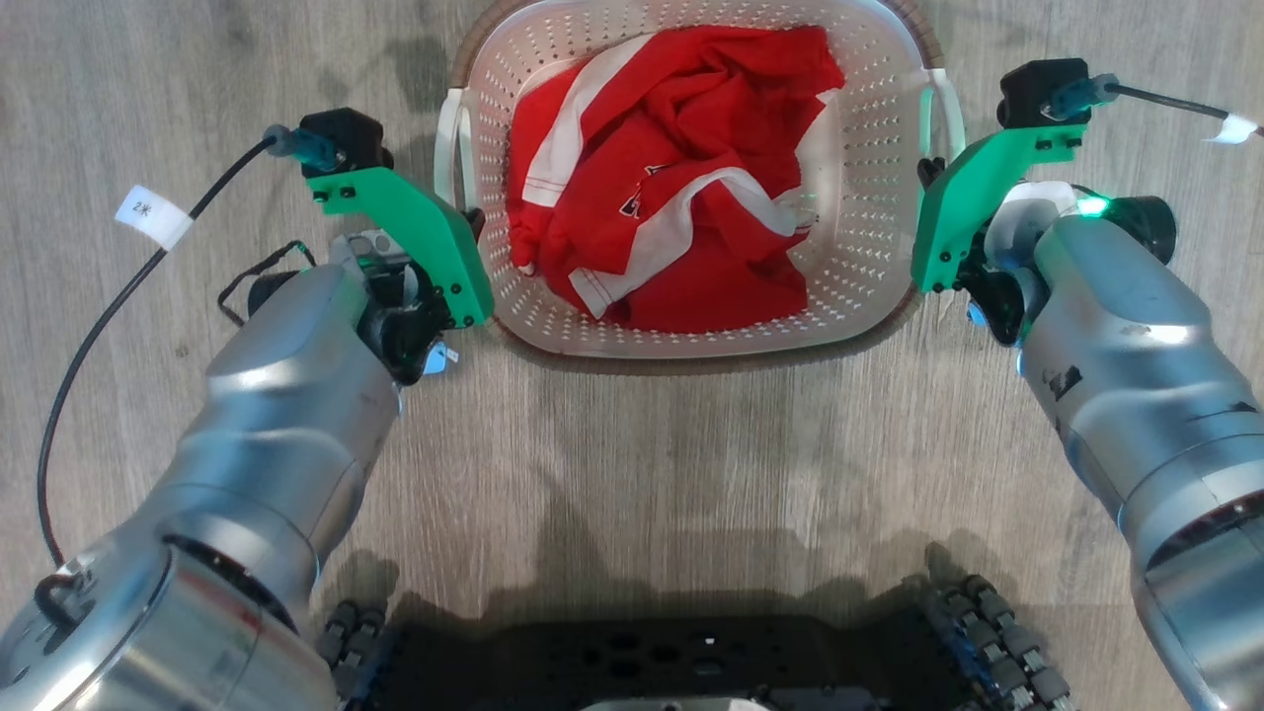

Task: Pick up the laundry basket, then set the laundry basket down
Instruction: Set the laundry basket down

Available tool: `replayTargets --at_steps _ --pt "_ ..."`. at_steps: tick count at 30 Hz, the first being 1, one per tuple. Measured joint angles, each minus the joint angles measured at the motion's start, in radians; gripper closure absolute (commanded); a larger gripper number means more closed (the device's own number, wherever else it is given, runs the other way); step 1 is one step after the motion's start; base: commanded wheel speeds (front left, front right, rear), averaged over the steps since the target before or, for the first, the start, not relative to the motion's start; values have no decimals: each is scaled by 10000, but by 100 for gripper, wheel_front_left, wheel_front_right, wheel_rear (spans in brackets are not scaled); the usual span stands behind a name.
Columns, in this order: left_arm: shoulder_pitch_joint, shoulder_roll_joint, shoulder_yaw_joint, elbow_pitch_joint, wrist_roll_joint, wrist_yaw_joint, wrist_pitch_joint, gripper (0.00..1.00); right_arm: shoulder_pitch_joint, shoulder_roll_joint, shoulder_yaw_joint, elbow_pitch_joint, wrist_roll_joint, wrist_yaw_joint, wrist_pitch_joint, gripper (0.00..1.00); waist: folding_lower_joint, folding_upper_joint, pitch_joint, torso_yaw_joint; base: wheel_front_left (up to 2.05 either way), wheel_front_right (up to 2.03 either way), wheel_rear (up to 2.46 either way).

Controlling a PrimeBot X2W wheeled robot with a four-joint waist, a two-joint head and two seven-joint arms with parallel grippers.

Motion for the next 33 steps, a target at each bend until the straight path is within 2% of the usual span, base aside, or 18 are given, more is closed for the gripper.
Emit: replayTargets --at_steps 13,14,15,16,28,33 --pt "-9 -2 -102 -2 -226 2 184 100 9 75 -430 15 -405 0 194 100 0 0 8 28 0 0 0" --pt "-7 -2 -104 -12 -286 2 107 96 8 92 -445 40 -416 0 44 87 0 0 17 36 0 0 0" --pt "-9 0 -102 -42 -309 4 -29 5 8 107 -418 48 -460 0 -79 11 0 0 29 46 0 0 0" --pt "-9 0 -102 -42 -309 4 -29 0 8 107 -418 48 -460 0 -79 0 0 0 29 46 0 0 0" --pt "-281 35 -245 -228 -585 -10 -115 0 46 63 -36 -134 -249 -4 -280 0 0 0 -282 170 0 0 0" --pt "-172 36 -372 -165 -596 -10 -481 0 203 46 102 -261 -115 -4 -458 0 0 0 -725 172 0 0 0"
